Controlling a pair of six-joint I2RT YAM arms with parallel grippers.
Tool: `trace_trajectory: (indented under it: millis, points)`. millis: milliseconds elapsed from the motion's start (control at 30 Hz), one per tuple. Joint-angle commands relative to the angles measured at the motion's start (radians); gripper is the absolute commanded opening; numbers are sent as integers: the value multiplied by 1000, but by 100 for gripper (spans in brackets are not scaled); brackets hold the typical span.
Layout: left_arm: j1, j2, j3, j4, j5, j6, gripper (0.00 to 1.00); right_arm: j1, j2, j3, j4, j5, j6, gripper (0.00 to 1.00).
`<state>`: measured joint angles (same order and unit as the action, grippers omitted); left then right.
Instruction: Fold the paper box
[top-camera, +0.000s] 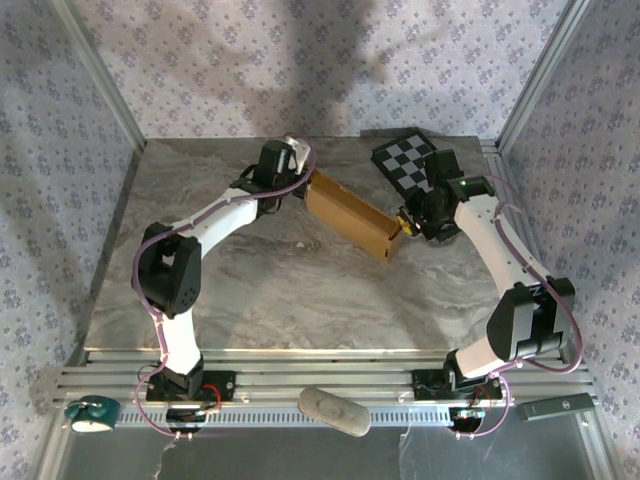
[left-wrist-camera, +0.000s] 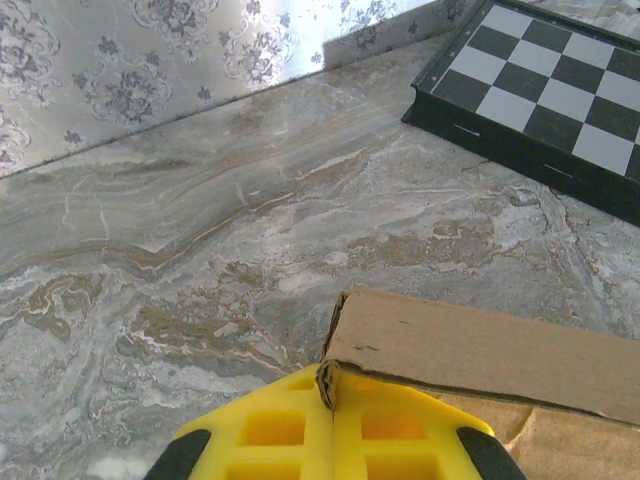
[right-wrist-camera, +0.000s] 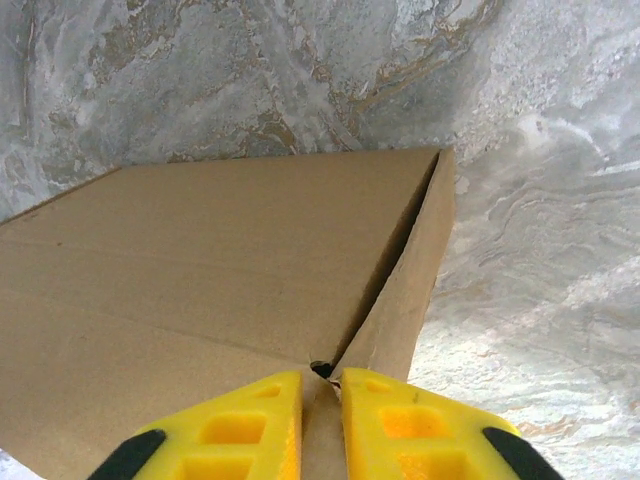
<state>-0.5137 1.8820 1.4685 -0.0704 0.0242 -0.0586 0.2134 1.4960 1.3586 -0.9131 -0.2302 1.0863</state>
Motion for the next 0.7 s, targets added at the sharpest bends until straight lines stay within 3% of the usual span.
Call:
trace_trajectory:
  millis: [0, 100, 367, 500, 667]
  points:
    - [-8, 69, 3, -210, -22, -28, 0, 12, 6, -4, -96, 65, -44, 17]
    - [-8, 69, 15, -224, -31, -35, 0, 25, 2, 5, -107, 97, -53, 23]
    - [-25, 74, 24, -232, -73, -47, 0, 9, -89, 31, -109, 86, -12, 53]
    - [-39, 85, 41, -248, -100, -59, 0, -2, -169, -102, 33, -50, 121, 69]
    - [-42, 92, 51, -259, -110, -77, 0, -21, -282, -316, 304, -130, 371, 77]
